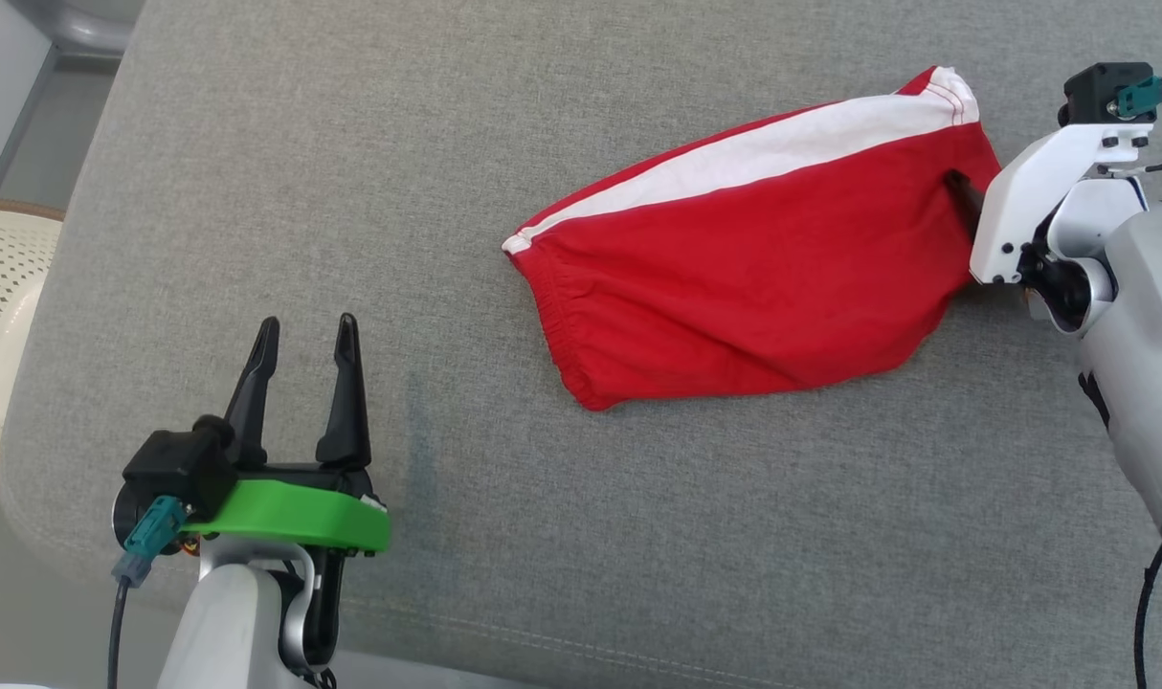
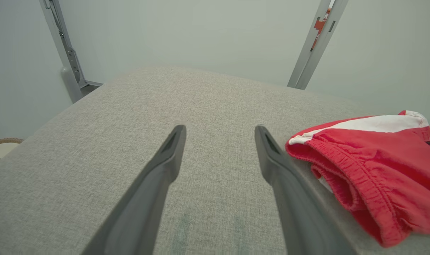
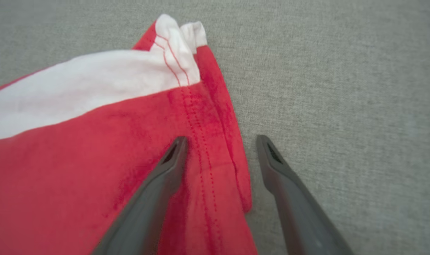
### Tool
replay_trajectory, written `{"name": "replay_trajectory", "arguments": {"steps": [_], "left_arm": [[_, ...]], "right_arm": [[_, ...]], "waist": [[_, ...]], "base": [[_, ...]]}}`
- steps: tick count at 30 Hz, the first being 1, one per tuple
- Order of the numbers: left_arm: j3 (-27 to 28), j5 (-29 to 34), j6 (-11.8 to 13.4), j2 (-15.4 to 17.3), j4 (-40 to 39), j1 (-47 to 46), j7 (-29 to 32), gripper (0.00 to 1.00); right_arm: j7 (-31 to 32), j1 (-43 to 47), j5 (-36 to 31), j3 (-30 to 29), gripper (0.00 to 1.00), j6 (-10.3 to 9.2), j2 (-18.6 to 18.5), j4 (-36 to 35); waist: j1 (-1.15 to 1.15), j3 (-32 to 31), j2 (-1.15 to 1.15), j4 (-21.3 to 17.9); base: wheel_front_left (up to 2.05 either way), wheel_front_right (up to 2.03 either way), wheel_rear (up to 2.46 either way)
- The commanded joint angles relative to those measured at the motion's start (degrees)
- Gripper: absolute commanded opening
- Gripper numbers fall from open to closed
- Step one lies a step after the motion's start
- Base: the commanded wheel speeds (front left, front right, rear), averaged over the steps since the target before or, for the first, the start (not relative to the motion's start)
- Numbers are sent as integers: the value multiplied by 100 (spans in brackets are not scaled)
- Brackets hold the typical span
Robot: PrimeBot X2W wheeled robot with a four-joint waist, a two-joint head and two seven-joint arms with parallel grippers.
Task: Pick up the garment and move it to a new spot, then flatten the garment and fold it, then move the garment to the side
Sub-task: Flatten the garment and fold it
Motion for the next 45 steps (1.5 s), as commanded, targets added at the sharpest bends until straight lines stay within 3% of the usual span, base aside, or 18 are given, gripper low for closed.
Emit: {"name": "replay_trajectory", "arguments": {"steps": [1, 7, 8, 9, 12, 17, 27, 32, 38, 45], "left_arm": [[20, -13, 32, 0, 19, 64, 2, 100], [39, 25, 78, -3, 56, -2, 2, 100], [47, 38, 81, -3, 59, -11, 2, 100], [58, 74, 87, -3, 53, -23, 2, 100], [105, 102, 86, -1, 41, -24, 2, 100], [173, 176, 37, 0, 49, -86, 2, 100], [90, 252, -31, 2, 386, -452, 2, 100], [-17, 193, -45, 3, 689, -703, 2, 100], [-156, 82, -54, 4, 994, -877, 2, 100], [-475, 77, -68, 4, 1365, -917, 2, 100]], "right_arm": [[47, 30, -57, -46, 100, -2, 71, 183], [444, 58, -59, 20, 96, 22, 532, 428], [478, 62, -54, 66, 14, 23, 574, 393], [462, 77, -85, 143, 0, 23, 596, 311], [405, 209, 63, 174, 0, 14, 578, 166], [76, 241, 4, 47, 0, -12, 209, 104], [-577, 69, -560, -445, 0, -6, -387, 479], [-730, 16, -819, -635, 0, -5, -469, 606], [-593, -49, -1041, -590, 0, -5, -99, 493], [-8, -174, -1283, -166, 0, -5, 783, 244]], "waist": [[0, 29, 0, 38], [0, 67, 0, 15], [0, 67, 0, -3], [0, 66, 0, -30], [0, 17, 0, -106], [0, -162, 0, -292], [0, -615, 0, -743], [0, -821, 0, -936], [0, -1013, 0, -1071], [0, -1153, 0, -1069]], "base": [[0, 0, 0], [0, 0, 0], [0, 0, 0], [0, 0, 0], [0, 0, 0], [0, 0, 0], [0, 0, 0], [0, 0, 0], [0, 0, 0], [0, 0, 0]]}}
